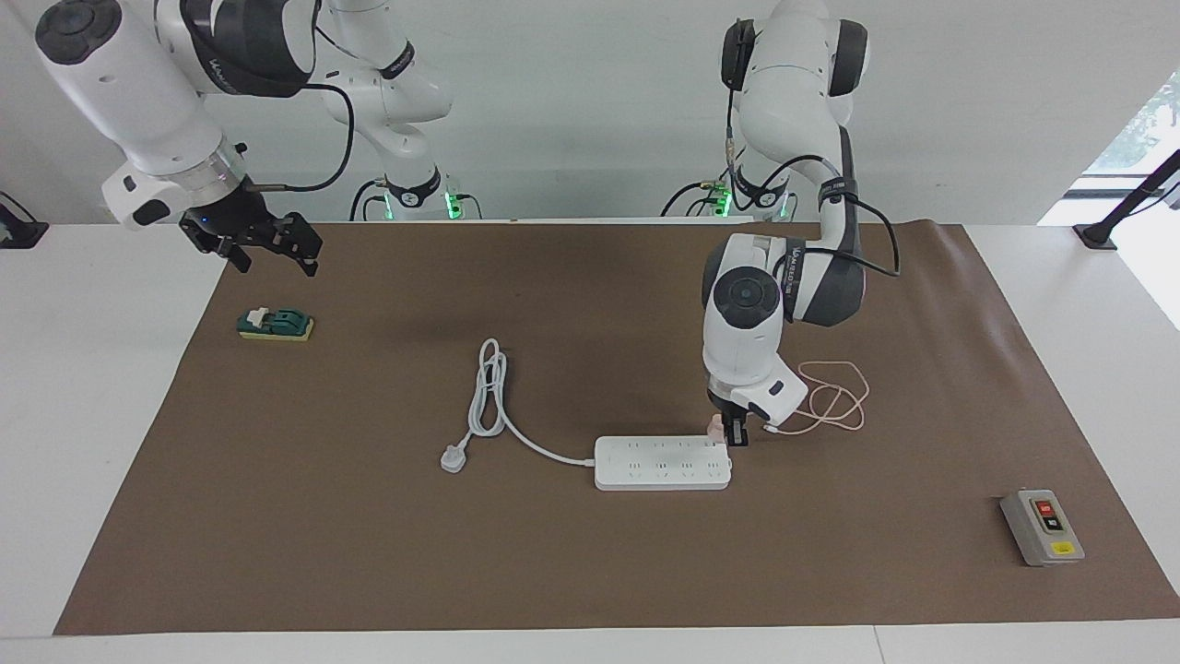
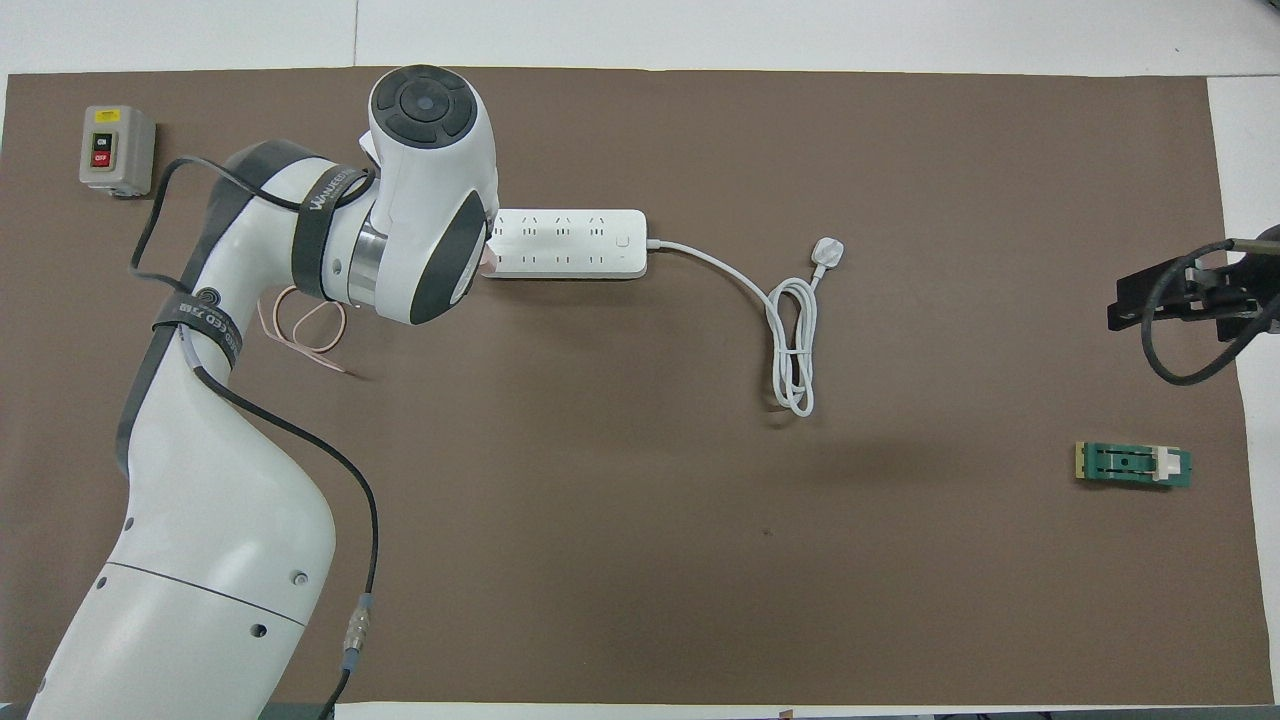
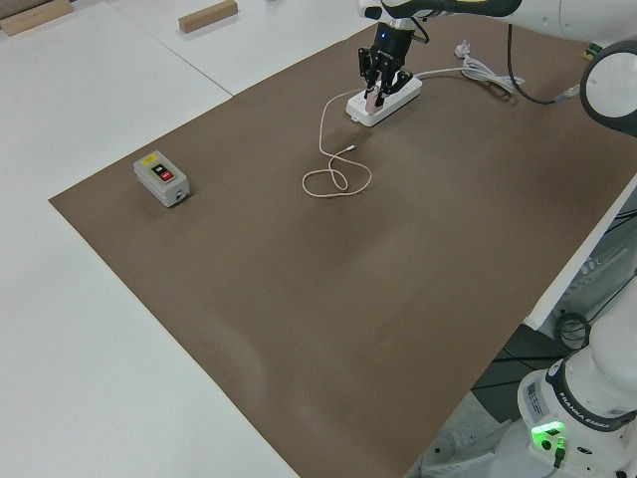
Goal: Plug charger into power strip
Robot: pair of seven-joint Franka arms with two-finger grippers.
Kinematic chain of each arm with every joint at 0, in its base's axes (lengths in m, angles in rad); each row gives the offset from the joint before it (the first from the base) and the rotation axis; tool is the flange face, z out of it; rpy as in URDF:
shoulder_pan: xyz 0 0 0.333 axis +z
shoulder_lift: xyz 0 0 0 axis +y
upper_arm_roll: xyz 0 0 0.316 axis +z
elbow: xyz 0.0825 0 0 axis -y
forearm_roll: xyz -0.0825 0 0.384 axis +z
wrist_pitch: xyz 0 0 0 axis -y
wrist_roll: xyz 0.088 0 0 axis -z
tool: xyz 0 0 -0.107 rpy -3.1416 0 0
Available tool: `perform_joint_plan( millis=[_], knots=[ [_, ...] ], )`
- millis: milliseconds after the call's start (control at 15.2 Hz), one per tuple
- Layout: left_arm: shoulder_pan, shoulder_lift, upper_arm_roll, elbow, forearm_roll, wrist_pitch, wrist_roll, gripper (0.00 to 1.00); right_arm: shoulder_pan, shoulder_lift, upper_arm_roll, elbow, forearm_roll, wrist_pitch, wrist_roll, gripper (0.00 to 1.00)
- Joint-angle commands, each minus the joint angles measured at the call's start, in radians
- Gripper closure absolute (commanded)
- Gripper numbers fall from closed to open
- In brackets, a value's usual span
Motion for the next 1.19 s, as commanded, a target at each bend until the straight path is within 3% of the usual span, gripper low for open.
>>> perform_joint_plan(
  millis=[0,1120],
  knots=[
    [-0.026,-0.04,0.02,-0.065,0.014,0.045,-0.025,1.0,-0.007,-0.014,0.007,-0.011,-0.007,0.001,-0.015,0.0],
    [-0.044,-0.02,0.02,-0.036,0.011,0.053,-0.03,1.0,-0.007,-0.014,0.007,-0.011,-0.007,0.001,-0.015,0.0]
  ],
)
